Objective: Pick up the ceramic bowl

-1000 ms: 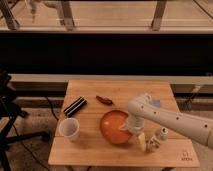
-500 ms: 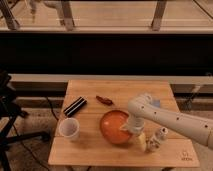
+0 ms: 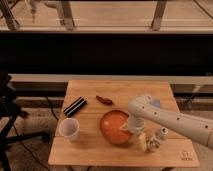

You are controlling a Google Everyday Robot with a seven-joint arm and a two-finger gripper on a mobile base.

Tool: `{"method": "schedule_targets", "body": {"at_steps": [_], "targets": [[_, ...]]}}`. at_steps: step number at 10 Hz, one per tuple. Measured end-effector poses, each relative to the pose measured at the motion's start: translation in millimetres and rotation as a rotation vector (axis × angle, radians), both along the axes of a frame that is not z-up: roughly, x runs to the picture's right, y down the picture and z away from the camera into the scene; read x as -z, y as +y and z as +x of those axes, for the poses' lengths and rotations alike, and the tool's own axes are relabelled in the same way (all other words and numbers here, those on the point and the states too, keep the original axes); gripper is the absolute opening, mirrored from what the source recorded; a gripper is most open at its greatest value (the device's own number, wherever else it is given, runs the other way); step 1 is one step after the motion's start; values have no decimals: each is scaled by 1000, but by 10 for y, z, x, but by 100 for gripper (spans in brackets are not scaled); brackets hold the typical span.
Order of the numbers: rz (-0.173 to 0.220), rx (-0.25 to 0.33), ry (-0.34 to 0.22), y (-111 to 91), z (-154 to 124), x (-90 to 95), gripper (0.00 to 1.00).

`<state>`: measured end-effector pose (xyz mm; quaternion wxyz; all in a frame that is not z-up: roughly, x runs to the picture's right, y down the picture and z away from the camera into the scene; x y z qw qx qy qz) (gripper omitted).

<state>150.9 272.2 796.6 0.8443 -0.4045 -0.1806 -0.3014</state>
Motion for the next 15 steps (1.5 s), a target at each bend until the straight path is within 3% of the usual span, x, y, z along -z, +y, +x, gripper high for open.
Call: {"method": "schedule_targets", "body": {"at_steps": [5,8,11,12,15], "targets": [[-3,0,3,14,21,-9,87],[0,-2,4,14,30,-12,73],[4,-4,2,-19,18,0,69],[5,-5,2,-40,18,11,63],[-3,-1,12,-44,84,59,33]]}}
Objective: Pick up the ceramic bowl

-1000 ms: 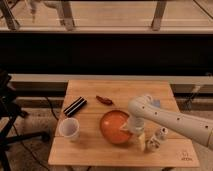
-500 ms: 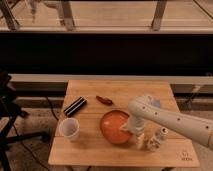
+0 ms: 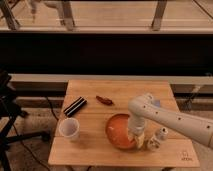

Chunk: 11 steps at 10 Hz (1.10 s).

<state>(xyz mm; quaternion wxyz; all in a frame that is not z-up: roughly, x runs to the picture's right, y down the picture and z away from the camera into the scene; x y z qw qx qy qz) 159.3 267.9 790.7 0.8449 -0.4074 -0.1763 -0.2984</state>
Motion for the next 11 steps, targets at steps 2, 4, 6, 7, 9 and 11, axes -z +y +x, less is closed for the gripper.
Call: {"method": "schedule_targets", "body": {"at_steps": [2,4,6,7,9,11], "targets": [[-2,-3,-3,2,6,9,13],[3,-4,-5,-26,-1,10,0],[7,-6,-7,-56,-10,18,0],[7,-6,-8,-64,-16,21,0],[4,-1,-9,-71,-32,28,0],[13,7,-6,-152,5,77,0]]}}
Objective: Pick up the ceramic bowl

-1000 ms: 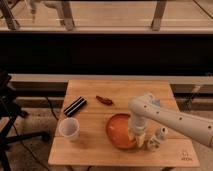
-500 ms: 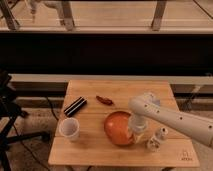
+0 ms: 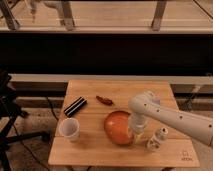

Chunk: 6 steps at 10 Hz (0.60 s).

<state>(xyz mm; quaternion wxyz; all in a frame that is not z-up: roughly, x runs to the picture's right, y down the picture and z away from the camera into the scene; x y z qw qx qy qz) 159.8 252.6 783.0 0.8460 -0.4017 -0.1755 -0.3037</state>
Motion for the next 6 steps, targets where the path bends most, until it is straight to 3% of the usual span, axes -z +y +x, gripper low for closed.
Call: {"method": "schedule_targets", "body": {"at_steps": [2,6], "targets": [[7,-2,-2,-198,10,175,0],[21,-2,-8,-439,43,289,0]]}}
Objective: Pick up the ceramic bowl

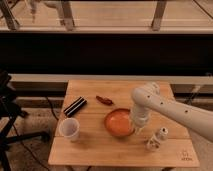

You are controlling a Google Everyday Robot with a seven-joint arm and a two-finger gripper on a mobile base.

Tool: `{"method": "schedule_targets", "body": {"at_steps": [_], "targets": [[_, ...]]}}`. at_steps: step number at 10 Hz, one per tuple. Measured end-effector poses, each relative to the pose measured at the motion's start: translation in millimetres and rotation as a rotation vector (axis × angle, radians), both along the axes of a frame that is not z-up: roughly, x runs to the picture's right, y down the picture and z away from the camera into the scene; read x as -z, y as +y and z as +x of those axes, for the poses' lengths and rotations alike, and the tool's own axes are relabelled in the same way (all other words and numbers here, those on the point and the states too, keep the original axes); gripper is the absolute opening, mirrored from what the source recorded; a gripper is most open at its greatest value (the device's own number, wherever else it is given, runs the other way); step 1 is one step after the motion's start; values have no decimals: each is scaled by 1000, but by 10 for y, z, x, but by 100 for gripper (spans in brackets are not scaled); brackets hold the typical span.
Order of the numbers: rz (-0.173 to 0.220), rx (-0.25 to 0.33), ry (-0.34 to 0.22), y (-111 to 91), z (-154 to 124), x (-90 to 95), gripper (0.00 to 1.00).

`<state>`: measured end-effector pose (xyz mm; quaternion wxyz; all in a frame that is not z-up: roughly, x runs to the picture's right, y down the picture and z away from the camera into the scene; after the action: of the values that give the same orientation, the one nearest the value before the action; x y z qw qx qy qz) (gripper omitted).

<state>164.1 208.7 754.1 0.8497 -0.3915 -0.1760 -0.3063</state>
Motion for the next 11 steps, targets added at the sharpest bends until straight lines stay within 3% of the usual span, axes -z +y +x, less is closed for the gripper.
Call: {"method": "schedule_targets", "body": {"at_steps": [2,5,6,9,11], "targets": [[5,0,-3,-151,-52,43,1],[1,2,-5,-136,-20,-23,19],[5,-2,-7,-116,-19,-81,17],[16,-2,-16,-231,-54,-73,1],[14,0,-18,-254,-51,-49,0]]}}
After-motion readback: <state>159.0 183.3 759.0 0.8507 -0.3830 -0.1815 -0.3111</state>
